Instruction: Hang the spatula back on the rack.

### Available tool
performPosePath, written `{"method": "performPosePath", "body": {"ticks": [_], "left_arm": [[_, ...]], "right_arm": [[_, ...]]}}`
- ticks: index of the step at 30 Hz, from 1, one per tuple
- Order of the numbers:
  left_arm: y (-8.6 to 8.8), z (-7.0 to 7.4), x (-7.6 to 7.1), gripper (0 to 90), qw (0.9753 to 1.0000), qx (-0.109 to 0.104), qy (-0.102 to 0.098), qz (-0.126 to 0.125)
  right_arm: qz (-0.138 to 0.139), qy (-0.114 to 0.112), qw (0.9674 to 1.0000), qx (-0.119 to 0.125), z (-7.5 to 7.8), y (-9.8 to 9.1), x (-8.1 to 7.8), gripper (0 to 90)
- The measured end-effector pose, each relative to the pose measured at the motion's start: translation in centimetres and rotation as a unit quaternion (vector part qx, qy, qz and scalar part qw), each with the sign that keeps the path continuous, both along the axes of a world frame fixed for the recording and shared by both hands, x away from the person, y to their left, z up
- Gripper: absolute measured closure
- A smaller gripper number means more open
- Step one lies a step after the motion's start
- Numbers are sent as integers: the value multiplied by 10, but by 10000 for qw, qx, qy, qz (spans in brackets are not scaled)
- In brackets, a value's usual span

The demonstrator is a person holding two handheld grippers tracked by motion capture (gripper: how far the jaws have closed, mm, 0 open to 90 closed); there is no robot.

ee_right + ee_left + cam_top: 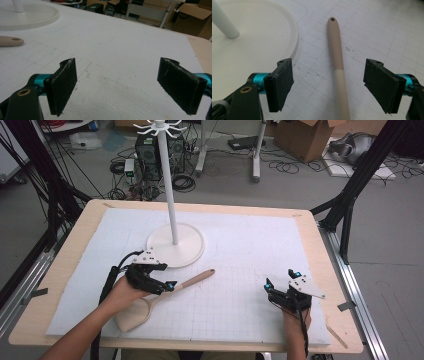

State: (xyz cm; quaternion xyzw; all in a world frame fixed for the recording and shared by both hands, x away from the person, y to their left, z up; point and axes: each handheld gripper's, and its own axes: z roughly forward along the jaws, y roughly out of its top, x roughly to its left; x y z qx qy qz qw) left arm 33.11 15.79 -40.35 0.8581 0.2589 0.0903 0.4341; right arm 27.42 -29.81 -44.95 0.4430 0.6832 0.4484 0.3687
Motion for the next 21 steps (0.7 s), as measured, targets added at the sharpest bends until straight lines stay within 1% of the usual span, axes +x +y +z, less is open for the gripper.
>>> {"method": "performPosePath", "body": {"ticks": [3, 6, 7, 8, 9, 11, 13, 15, 16, 19, 20, 21], "left_arm": [[-9, -6, 2, 254, 9997, 182, 122, -110], [-20, -13, 3, 291, 9987, 398, 221, -216], [-26, -17, 4, 312, 9979, 550, 260, -229], [-26, -17, 4, 325, 9979, 550, 260, -229], [-28, -18, 5, 325, 9975, 607, 293, -220], [-32, -20, 6, 357, 9965, 744, 340, -186], [-34, -22, 6, 386, 9956, 840, 366, -219], [-37, -23, 6, 404, 9950, 901, 346, -260], [-37, -23, 6, 414, 9945, 942, 375, -274], [-39, -26, 5, 434, 9918, 1194, 372, -250], [-40, -27, 5, 441, 9915, 1206, 427, -248], [-40, -27, 6, 447, 9913, 1225, 404, -267]], "right_arm": [[-5, -11, 10000, -5, 0, 0, 0, 146], [4, -5, 10000, -7, 0, 0, 0, 146], [-1, -5, 10000, -3, 0, 0, 0, 146], [-1, -5, 10000, -3, 0, 0, 0, 146], [2, -8, 10000, -1, 0, 0, 0, 146], [4, -7, 10000, -4, 0, 0, 0, 146], [10, 1, 10000, 7, 0, 0, 0, 146], [16, -2, 10000, 3, 0, 0, 0, 146], [17, 2, 10000, 1, 0, 0, 0, 146], [25, -5, 10000, -10, 0, 0, 0, 146], [21, 13, 10000, 1, 0, 0, 0, 146], [21, -1, 10000, -3, 0, 0, 0, 146]]}}
